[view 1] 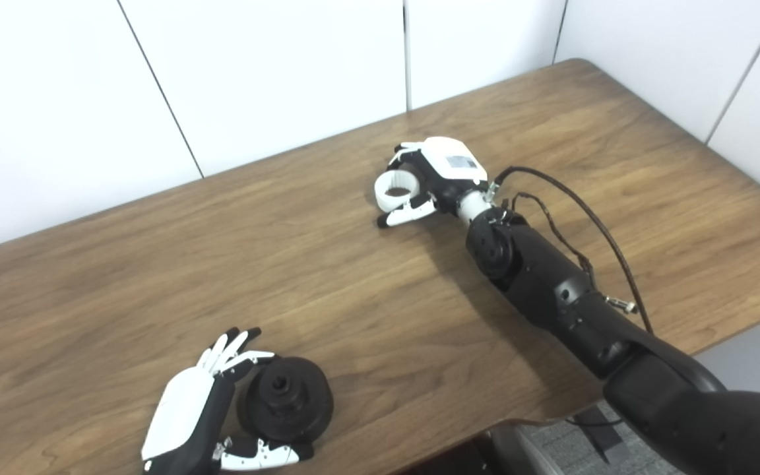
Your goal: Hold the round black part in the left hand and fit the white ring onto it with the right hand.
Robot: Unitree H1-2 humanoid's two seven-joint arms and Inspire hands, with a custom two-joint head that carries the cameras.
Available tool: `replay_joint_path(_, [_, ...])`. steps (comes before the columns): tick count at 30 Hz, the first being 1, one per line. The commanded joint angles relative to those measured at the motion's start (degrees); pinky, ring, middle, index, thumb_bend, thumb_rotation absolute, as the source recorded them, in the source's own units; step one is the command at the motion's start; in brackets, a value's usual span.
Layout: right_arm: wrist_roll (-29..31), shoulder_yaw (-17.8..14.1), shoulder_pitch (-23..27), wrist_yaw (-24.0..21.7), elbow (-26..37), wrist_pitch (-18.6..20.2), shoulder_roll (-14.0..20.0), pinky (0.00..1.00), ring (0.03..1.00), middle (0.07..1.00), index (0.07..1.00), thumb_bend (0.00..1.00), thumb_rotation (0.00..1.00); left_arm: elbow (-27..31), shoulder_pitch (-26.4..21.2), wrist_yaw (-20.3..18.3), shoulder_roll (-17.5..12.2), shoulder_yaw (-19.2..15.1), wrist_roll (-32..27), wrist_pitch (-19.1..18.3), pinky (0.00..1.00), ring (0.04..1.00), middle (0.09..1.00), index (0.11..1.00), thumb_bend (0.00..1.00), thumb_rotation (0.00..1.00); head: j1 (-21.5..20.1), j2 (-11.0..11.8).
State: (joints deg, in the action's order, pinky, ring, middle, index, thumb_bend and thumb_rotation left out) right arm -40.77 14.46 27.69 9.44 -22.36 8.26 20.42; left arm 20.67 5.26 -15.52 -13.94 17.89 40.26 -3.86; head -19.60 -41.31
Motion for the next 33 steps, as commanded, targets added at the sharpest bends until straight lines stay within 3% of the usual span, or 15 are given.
replay_joint_path(1, [-0.3,-0.7,1.5,1.6,-0.4,-0.5,0.5,0.90,0.878,0.848,0.520,0.54,0.19,1.3,-0.5,0.3,-0.2,-0.3,0.5,0.1,1.00,1.000,0.947,0.653,0.91,0.27,-0.1,-0.1])
replay_joint_path(20, [-1.1,-0.2,0.8,6.5,-0.4,-4.2,2.0,0.89,0.847,0.787,0.483,0.51,0.14,1.7,-0.7,-0.4,-0.1,-0.4,0.7,-0.4,1.00,1.000,0.952,0.655,0.90,0.28,0.4,-0.6])
replay_joint_path(25, [-1.0,-1.0,-0.1,6.9,3.0,-5.9,2.5,0.90,0.850,0.781,0.482,0.52,0.14,1.0,-1.0,0.0,0.0,-0.4,0.9,0.0,0.99,1.000,0.949,0.652,0.91,0.28,0.7,-0.7])
replay_joint_path(33, [-1.0,-2.6,-2.0,3.0,13.3,-4.5,3.1,0.94,0.871,0.799,0.483,0.51,0.15,0.4,-1.2,0.2,0.7,-0.3,1.2,-0.2,1.00,1.000,0.950,0.654,0.90,0.28,2.8,-1.2])
